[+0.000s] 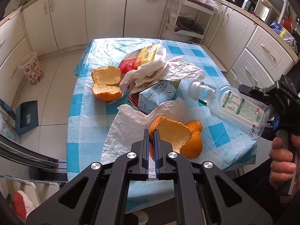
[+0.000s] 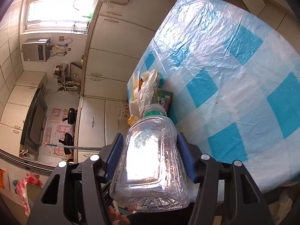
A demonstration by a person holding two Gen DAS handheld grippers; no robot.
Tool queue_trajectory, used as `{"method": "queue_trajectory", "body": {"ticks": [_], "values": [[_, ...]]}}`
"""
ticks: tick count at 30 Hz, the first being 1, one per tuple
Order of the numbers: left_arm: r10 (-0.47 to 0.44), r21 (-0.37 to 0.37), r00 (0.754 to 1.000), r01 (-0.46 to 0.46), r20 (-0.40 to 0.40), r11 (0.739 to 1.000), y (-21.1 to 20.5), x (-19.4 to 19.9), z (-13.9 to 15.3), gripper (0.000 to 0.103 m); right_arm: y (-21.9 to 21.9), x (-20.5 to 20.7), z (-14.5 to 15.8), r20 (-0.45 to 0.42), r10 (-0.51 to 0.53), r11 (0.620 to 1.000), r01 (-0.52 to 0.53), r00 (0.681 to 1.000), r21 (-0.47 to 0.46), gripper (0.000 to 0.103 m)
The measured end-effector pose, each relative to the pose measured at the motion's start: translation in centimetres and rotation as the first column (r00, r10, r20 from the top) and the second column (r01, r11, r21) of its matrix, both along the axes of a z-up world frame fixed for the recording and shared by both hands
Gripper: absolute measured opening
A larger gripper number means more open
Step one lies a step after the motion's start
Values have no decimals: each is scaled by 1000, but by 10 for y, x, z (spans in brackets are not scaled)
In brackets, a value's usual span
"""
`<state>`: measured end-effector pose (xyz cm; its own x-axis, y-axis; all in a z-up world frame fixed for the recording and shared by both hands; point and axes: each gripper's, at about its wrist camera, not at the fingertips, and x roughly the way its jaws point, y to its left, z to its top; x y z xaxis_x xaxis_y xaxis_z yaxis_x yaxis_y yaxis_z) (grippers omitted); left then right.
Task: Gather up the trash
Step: 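Grasp the clear plastic bottle with the right tool while the left tool grasps an orange peel piece, then carry the bottle and peel to the yellow bucket and open both tools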
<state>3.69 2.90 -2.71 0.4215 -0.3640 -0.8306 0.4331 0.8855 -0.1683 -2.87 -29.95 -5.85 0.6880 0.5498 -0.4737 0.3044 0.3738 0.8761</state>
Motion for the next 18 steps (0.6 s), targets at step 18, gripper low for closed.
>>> {"method": "queue_trajectory", "body": {"ticks": [18], "values": [[-6, 47, 1000, 6, -7, 999, -15, 2, -7, 5, 42, 30, -15, -208, 139, 753, -240, 968, -613, 62]]}}
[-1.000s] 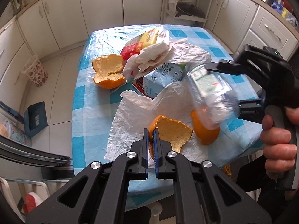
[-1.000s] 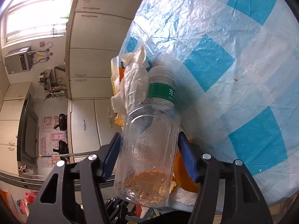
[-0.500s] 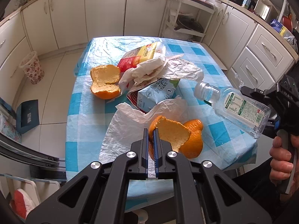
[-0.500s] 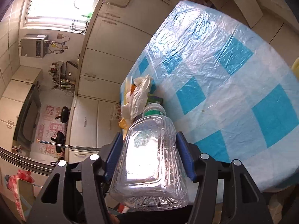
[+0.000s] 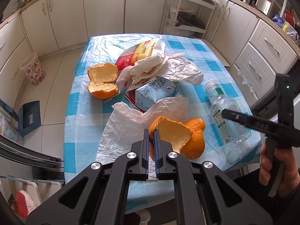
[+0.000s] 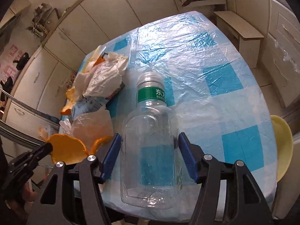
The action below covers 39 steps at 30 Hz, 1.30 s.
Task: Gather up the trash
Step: 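Carry the bottle and peel to the yellow bucket and open both tools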
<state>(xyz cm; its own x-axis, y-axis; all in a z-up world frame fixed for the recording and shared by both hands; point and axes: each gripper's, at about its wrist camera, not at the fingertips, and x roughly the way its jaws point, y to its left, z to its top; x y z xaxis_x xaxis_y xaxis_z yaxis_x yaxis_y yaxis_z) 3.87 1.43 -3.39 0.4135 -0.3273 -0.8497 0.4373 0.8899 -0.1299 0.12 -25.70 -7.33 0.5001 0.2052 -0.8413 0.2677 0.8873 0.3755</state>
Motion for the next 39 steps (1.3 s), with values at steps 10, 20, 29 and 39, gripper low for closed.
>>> {"method": "queue_trajectory", "body": {"ticks": [10, 20, 29, 39], "values": [[8, -39, 1000, -7, 25, 999, 6, -3, 11, 5, -9, -18, 18, 64, 7, 997, -2, 998, -80, 55], [-95, -129, 992, 105, 82, 986, -37, -23, 35, 5, -139, -100, 46, 104, -243, 966, 251, 964, -68, 55], [-244, -134, 967, 252, 75, 958, -134, -50, 31, 5, -214, -136, -39, -111, -372, 928, 366, 922, -74, 56], [-335, -54, 941, 337, 36, 940, -219, -87, 12, 5, -247, -136, -45, -98, -417, 907, 421, 904, 22, 69]]}}
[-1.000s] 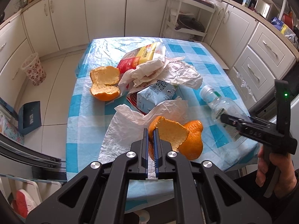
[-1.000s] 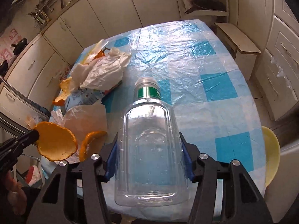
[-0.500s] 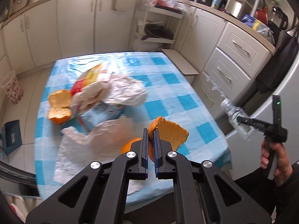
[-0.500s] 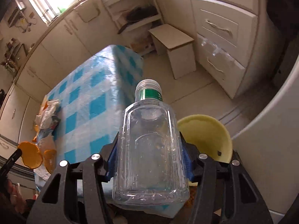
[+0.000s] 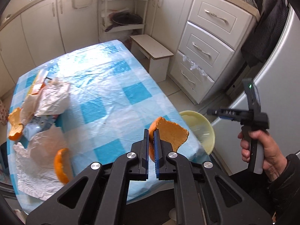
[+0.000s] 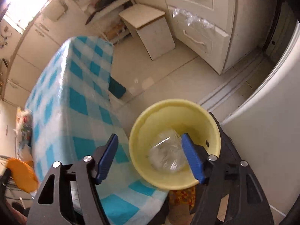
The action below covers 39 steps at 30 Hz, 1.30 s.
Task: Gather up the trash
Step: 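Carry the bottle and peel to the yellow bucket and open both tools, then move both open tools back over the table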
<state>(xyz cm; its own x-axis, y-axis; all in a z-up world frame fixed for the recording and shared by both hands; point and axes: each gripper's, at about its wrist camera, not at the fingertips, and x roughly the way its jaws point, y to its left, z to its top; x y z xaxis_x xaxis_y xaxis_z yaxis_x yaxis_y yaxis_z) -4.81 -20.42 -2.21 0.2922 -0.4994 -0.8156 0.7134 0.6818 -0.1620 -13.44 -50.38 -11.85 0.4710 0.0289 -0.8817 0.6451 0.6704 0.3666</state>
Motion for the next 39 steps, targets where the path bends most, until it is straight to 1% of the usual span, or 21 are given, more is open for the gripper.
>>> {"method": "queue_trajectory", "body": {"ticks": [2, 4, 7, 9, 11, 12, 13, 14, 15, 16, 17, 21, 24, 27, 30, 32, 35, 36, 39], "values": [[-22, 15, 1000, 23, -6, 1000, -20, -8, -5, 5, -4, -7, 16, 69, -28, 1000, 28, 997, 12, 70], [-49, 37, 999, 49, -5, 998, -43, -18, -11, 5, -3, -13, 34, 136, -43, 999, 44, 990, -3, 70], [-77, 59, 997, 78, -19, 995, -79, -27, -21, 5, -2, -19, 66, 236, -47, 996, 65, 971, -65, 75], [-88, 77, 995, 92, -49, 993, -106, -31, -32, 5, -3, -24, 86, 292, -56, 990, 92, 955, -111, 78], [-91, 93, 993, 98, -78, 991, -128, -32, -45, 7, -3, -30, 101, 341, -67, 983, 121, 938, -140, 79], [-95, 99, 991, 104, -91, 990, -137, -33, -51, 12, -6, -31, 105, 357, -72, 980, 132, 931, -146, 80], [-93, 107, 991, 104, -100, 989, -146, -34, -55, 20, -7, -32, 109, 369, -77, 978, 142, 926, -151, 80], [-89, 109, 991, 101, -104, 989, -151, -35, -57, 26, -8, -33, 111, 377, -83, 977, 150, 923, -153, 81], [-88, 100, 991, 98, -100, 990, -153, -37, -55, 36, -10, -32, 112, 382, -88, 977, 154, 920, -148, 81], [-87, 93, 992, 96, -92, 991, -155, -39, -53, 43, -11, -31, 112, 384, -93, 979, 155, 919, -135, 81], [-86, 85, 993, 93, -80, 992, -154, -41, -48, 45, -12, -31, 110, 387, -95, 980, 154, 917, -124, 81], [-66, 75, 998, 66, 3, 995, -127, -45, -23, 51, -8, -24, 114, 395, -80, 984, 135, 915, -114, 82], [-21, 83, 996, 14, 86, 996, -95, -43, -4, 60, 4, -20, 117, 396, -50, 986, 108, 917, -127, 83], [38, 97, 986, -54, 161, 994, -55, -37, 10, 65, 22, -13, 120, 392, -6, 986, 71, 920, -152, 85], [121, 111, 967, -148, 226, 983, -7, -24, 18, 70, 43, -2, 122, 384, 53, 981, 25, 922, -194, 86], [189, 111, 949, -222, 251, 969, 29, -10, 21, 71, 57, 5, 123, 379, 92, 976, -9, 921, -216, 86], [314, 85, 914, -345, 256, 935, 83, 13, 22, 72, 79, 20, 123, 368, 152, 967, -62, 917, -245, 87], [359, 74, 900, -386, 246, 919, 100, 21, 21, 72, 86, 24, 123, 363, 170, 964, -78, 916, -253, 87], [501, 60, 844, -520, 192, 852, 153, 45, 8, 72, 106, 38, 120, 347, 222, 954, -129, 912, -270, 87]]}}
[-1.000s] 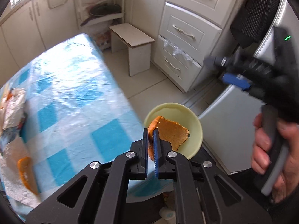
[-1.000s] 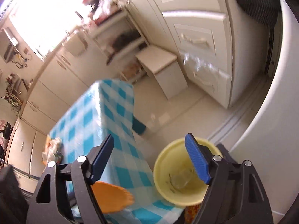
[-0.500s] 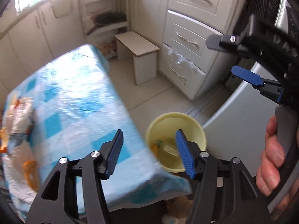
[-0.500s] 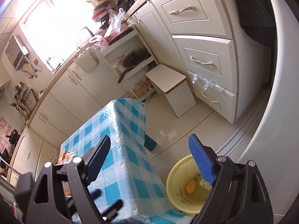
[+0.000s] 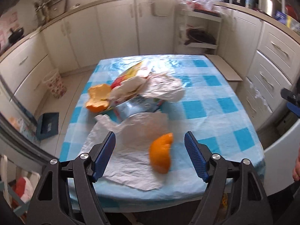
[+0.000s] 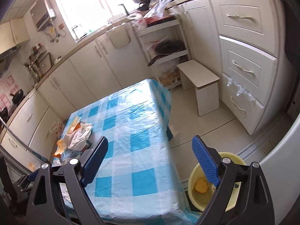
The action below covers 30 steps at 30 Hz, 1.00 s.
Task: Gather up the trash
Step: 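Move both open tools back over the table, then grasp the white tissue with the left tool while the right tool grasps an orange peel half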
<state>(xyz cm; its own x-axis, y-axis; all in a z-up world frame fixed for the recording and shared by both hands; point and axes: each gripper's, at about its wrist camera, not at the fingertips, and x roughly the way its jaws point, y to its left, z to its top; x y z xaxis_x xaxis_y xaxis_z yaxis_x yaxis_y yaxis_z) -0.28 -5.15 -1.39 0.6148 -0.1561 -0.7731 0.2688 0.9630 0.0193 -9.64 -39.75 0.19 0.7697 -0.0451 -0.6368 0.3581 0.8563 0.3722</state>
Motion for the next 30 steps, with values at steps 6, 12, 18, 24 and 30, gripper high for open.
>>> {"method": "queue_trajectory", "body": {"ticks": [6, 12, 18, 24, 30], "values": [[139, -50, 987, -143, -77, 989, 54, 19, -18, 73, 38, 22, -7, -39, 81, 996, -82, 996, -33, 88], [207, -40, 969, -214, -134, 976, 83, 29, -31, 74, 69, 39, -10, -55, 141, 989, -144, 988, -44, 88], [221, -10, 954, -228, -202, 974, 97, 48, -50, 83, 102, 57, -18, -84, 233, 971, -237, 969, -30, 89], [148, 16, 962, -149, -229, 989, 87, 66, -60, 85, 131, 73, -32, -112, 312, 949, -316, 943, -15, 89], [91, 79, 969, -75, -230, 994, 59, 84, -70, 90, 149, 83, -47, -155, 378, 925, -380, 913, 17, 89]]}}
